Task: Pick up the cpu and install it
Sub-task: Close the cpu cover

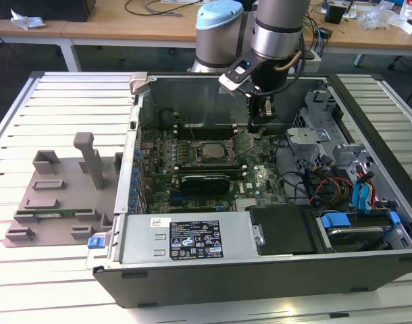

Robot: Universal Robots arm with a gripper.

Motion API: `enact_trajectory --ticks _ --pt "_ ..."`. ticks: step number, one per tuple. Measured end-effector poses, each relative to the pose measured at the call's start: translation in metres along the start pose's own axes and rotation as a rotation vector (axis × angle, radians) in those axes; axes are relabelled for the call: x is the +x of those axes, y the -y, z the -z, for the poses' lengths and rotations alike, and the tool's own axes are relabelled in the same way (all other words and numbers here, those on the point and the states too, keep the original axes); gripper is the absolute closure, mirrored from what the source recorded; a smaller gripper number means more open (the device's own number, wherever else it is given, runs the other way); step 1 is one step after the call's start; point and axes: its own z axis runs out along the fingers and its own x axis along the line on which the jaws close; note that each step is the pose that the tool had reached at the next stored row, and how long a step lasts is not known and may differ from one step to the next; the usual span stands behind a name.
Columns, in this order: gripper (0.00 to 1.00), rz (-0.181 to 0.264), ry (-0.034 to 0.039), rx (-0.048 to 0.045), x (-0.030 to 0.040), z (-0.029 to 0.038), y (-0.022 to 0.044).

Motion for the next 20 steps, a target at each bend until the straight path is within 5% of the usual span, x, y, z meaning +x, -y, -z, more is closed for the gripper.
enact_trajectory --ticks 2,5,9,13,16,20 --pt "0.89 0.000 -0.0001 0.0017 0.0001 -0.0050 -0.0102" --pt "0.89 0.000 0.0005 0.0033 0.0004 -0.0129 -0.0156" --pt "0.89 0.000 -0.0005 0.0040 0.0006 -0.0149 -0.0164" --pt "0.89 0.000 -0.0015 0.0034 0.0003 -0.0083 -0.0164" --pt "0.89 0.001 -0.0028 0.0150 0.0005 -0.0173 -0.0202" --pt "0.89 0.001 -0.0027 0.0167 0.0006 -0.0205 -0.0192"
